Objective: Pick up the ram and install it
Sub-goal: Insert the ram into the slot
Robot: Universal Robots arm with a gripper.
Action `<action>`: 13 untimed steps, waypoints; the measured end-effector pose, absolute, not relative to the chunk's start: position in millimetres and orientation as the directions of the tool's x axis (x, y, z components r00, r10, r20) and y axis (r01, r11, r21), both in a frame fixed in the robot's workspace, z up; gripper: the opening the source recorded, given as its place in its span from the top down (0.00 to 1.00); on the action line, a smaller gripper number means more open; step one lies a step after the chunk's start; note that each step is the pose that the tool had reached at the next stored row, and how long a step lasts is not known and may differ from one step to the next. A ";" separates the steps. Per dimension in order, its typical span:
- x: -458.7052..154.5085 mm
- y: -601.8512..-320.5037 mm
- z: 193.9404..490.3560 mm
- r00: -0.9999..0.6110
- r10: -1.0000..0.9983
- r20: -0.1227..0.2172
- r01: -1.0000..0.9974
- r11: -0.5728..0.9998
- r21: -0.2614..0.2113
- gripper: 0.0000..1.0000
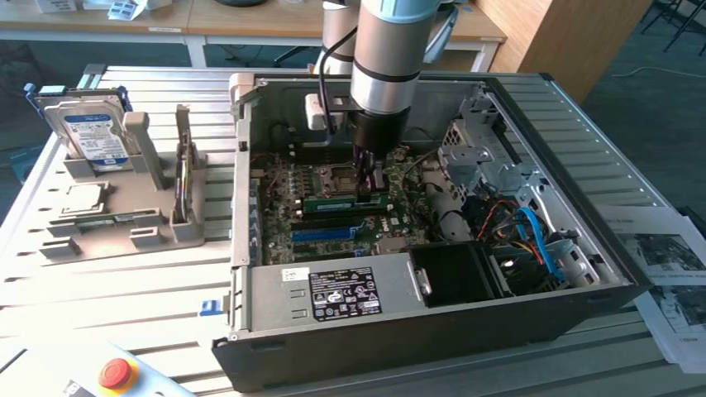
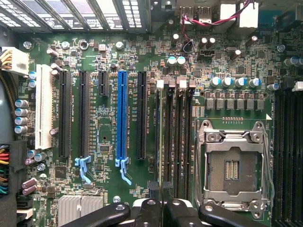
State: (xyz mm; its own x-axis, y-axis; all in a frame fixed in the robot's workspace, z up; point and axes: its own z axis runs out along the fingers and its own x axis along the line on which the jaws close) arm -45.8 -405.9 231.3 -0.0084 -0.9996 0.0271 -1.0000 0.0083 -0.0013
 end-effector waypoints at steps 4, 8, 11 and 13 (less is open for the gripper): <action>-45.8 -406.2 230.8 -0.011 -1.000 0.027 -1.000 0.011 -0.002 0.88; -45.9 -406.2 230.4 -0.011 -1.000 0.027 -1.000 0.011 -0.003 0.88; -46.3 -406.2 230.1 -0.012 -1.000 0.027 -1.000 0.011 -0.005 0.88; -46.6 -406.2 229.9 -0.011 -1.000 0.027 -1.000 0.011 -0.005 0.88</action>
State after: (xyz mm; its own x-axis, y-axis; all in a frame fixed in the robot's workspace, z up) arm -46.6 -406.2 229.9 -0.0115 -0.9996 0.0271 -0.9999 0.0113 -0.0054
